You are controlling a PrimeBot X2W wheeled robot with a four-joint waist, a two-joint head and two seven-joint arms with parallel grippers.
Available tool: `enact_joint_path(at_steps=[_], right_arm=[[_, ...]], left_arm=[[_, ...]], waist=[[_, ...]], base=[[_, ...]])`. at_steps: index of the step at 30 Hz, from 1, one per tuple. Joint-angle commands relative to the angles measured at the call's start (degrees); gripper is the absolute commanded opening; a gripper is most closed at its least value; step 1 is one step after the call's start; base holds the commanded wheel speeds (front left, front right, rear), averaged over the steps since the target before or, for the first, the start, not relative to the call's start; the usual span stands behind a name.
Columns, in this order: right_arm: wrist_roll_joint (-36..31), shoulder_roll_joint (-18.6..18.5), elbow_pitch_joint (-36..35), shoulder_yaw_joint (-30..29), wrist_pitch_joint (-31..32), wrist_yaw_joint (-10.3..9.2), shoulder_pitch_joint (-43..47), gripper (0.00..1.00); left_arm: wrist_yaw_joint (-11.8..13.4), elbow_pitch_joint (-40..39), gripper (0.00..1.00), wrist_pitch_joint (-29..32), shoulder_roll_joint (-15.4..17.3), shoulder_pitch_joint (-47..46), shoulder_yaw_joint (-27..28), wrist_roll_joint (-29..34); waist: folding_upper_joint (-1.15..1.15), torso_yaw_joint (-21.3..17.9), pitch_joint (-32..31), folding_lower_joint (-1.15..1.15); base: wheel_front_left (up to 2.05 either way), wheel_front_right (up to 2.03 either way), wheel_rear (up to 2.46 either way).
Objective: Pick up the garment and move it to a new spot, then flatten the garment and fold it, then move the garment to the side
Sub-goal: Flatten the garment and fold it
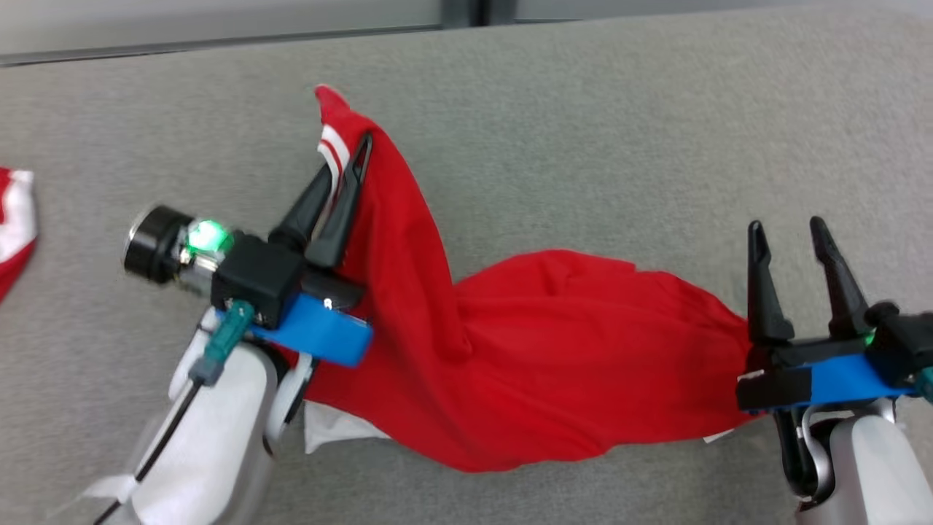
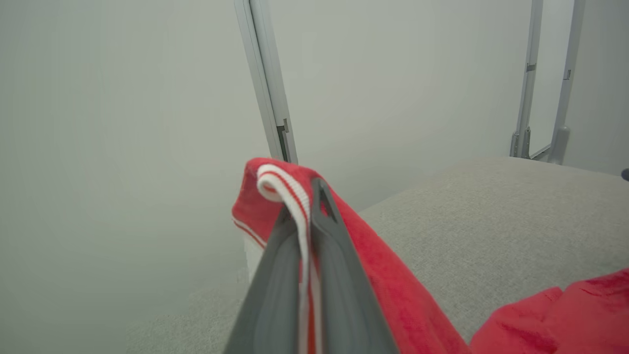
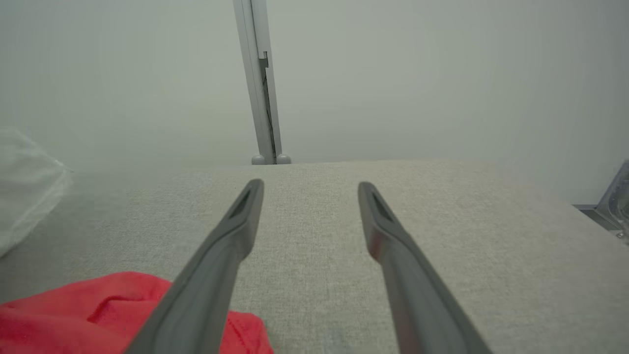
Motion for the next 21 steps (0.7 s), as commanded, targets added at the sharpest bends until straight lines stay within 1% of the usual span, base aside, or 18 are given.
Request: enact_joint_path(at_steps=[1, 4, 12, 17, 21], right_arm=[[0.6, -0.4, -0.5, -0.3, -0.3, 0.01, -1.4, 1.00], [0.5, -0.3, -0.6, -0.4, -0.3, 0.01, -1.8, 1.00], [0.8, -0.6, -1.1, -0.2, -0.3, 0.01, -3.5, 1.00], [0.9, -0.6, -1.4, 0.0, -0.2, 0.01, -4.3, 1.00], [0.9, -0.7, -1.2, 0.2, -0.2, 0.01, -4.4, 1.00]], left_arm=[[-0.3, 1.2, 0.00, -0.3, 0.2, -2.5, -0.3, 0.1], [-0.7, 3.1, 0.00, -0.6, 0.5, -5.1, -0.5, 0.4], [-1.4, 12.7, 0.00, -2.3, 0.9, -13.7, -0.5, -0.2], [-1.7, 19.6, 0.00, -3.8, 1.1, -18.9, -0.7, -0.6], [-1.8, 25.1, 0.00, -5.0, 0.6, -22.5, -1.1, -1.2]], waist=[[0.00, -0.9, 0.9, -0.01], [0.00, -2.0, 1.8, -0.01], [0.00, -5.3, 4.2, -0.01], [0.00, -6.3, 5.1, -0.01], [0.00, -6.8, 5.5, -0.01]], base=[[0.00, 0.00, 0.00], [0.00, 0.00, 0.00], [0.00, 0.00, 0.00], [0.00, 0.00, 0.00], [0.00, 0.00, 0.00]])
